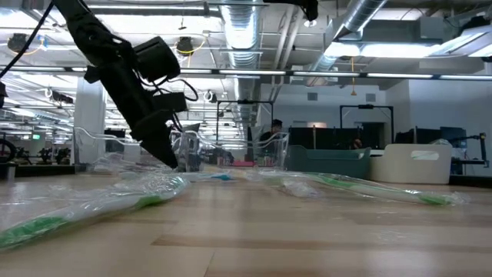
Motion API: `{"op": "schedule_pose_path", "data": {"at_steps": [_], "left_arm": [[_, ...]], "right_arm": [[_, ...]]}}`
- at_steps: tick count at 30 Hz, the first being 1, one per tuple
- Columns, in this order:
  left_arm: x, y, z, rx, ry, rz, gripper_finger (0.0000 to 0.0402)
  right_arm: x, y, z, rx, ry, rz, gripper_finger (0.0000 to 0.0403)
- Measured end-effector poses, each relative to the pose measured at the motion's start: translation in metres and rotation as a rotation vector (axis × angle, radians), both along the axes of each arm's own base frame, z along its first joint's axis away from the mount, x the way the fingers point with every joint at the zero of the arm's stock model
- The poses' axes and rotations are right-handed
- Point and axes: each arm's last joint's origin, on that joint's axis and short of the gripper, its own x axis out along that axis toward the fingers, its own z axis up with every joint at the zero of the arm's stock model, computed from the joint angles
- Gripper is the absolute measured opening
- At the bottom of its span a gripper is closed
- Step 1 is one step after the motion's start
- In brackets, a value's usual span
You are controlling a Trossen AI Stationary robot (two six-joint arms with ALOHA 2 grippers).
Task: Pick & Place Toothbrushes
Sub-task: Put the blue toothbrush into the blue bin
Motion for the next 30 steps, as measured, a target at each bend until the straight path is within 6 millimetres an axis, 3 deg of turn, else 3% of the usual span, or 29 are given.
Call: {"op": "schedule_pose_path", "data": {"at_steps": [7, 12, 22, 30], "left_arm": [[0.017, -0.016, 0.023, -0.134, -0.175, 0.297, 0.0108], [0.025, -0.022, 0.043, -0.198, -0.24, 0.47, 0.0024], [0.025, -0.021, 0.037, -0.322, -0.394, 0.874, 0.0001], [0.045, -0.023, 0.009, -0.254, -0.384, 1.019, 0.0]], "right_arm": [[0.0, 0.0, 0.0, 0.007, -0.001, -0.003, 0.0168], [0.0, 0.001, -0.001, 0.012, 0.008, 0.0, 0.0168], [-0.003, 0.002, -0.006, 0.029, 0.065, 0.045, 0.0168], [-0.019, 0.003, -0.003, -0.049, 0.139, 0.085, 0.0163]]}}
